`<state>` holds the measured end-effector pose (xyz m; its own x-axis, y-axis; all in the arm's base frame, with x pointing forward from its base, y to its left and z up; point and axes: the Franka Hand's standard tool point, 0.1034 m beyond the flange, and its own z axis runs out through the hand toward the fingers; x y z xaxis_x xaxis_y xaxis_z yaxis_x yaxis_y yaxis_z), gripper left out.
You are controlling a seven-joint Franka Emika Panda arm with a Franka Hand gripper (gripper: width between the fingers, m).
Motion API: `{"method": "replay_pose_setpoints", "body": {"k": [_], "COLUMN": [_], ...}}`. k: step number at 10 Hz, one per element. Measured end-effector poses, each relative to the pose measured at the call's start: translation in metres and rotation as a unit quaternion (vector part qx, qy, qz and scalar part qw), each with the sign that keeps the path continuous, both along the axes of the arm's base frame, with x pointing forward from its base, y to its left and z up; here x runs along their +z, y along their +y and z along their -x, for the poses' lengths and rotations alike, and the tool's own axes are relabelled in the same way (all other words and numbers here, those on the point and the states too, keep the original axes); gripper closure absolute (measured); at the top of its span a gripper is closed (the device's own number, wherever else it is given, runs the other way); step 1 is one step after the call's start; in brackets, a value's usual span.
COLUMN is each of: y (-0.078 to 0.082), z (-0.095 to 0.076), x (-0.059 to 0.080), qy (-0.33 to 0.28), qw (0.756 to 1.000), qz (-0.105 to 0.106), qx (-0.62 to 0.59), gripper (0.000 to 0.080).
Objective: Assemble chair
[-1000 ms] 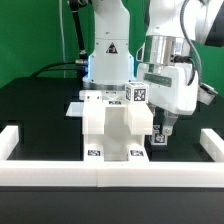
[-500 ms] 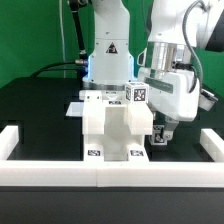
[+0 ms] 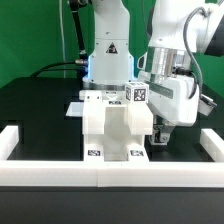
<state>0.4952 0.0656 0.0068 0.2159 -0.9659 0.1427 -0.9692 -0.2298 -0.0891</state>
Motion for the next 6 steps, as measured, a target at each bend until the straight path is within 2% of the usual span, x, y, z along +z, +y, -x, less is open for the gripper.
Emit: {"method": "replay_pose_setpoints", "body": {"k": [1, 6], "y": [0.0000, 0.0052], "z": [0.0000, -0.0015], "x": [0.0000, 0.0032], "qy": [0.000, -0.003], "qw": [1.000, 1.000], "qz": [0.000, -0.003], "qx": [0.000, 0.003], "gripper": [0.0524, 0.0524]}}
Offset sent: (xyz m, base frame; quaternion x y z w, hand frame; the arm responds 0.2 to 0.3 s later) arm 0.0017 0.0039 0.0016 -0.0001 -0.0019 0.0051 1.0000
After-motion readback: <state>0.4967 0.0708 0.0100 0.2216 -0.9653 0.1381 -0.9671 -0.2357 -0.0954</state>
